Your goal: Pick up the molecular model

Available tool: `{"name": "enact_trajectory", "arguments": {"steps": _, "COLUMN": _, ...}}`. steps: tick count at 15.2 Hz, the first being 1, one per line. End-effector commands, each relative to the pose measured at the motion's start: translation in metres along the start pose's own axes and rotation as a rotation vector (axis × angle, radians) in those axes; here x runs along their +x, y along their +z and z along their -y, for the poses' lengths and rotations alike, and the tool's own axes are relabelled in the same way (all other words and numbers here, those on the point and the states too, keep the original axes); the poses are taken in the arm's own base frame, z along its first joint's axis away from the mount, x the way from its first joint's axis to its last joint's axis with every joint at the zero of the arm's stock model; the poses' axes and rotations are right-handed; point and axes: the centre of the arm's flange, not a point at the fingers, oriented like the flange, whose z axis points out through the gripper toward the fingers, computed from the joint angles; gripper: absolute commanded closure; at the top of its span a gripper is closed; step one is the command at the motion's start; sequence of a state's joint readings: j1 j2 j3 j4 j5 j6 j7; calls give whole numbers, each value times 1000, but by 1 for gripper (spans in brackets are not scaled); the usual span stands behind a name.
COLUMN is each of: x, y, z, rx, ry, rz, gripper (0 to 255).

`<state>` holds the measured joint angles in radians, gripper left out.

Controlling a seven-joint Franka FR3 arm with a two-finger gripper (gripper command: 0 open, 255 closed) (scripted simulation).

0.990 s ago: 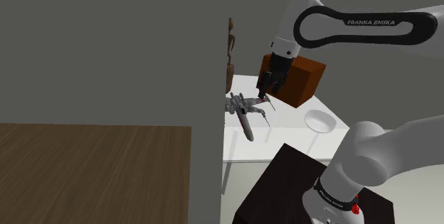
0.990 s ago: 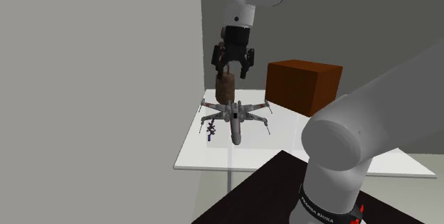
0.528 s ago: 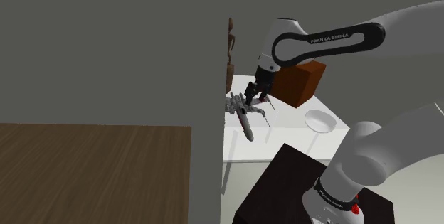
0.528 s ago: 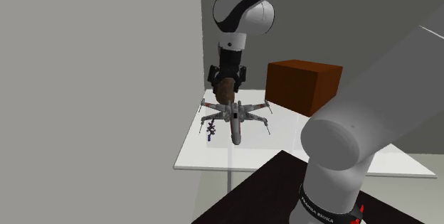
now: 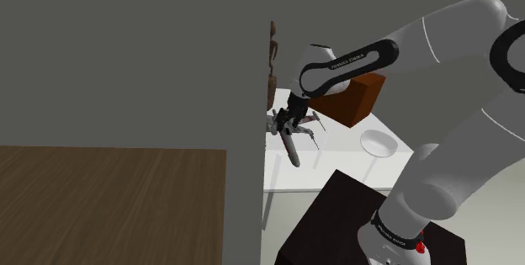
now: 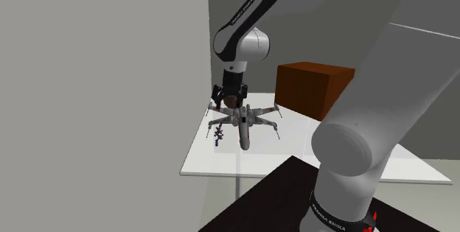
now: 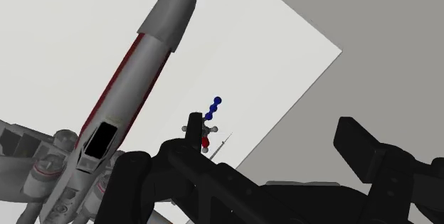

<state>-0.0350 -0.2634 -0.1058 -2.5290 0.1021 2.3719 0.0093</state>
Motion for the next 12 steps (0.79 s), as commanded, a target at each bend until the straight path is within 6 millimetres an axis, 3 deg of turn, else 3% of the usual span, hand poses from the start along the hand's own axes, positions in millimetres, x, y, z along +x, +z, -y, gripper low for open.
{"name": "enact_trajectory", "arguments": {"steps": 1, "x": 15, "y": 22, "z": -7, "rx": -2, "ry": 3, "rz": -13, "gripper": 0}}
{"name": "enact_trajectory", "arguments": {"steps": 12, "x": 94, "y": 132, "z": -40, "rx": -7, "ry": 24, "rz": -74, "gripper": 0}}
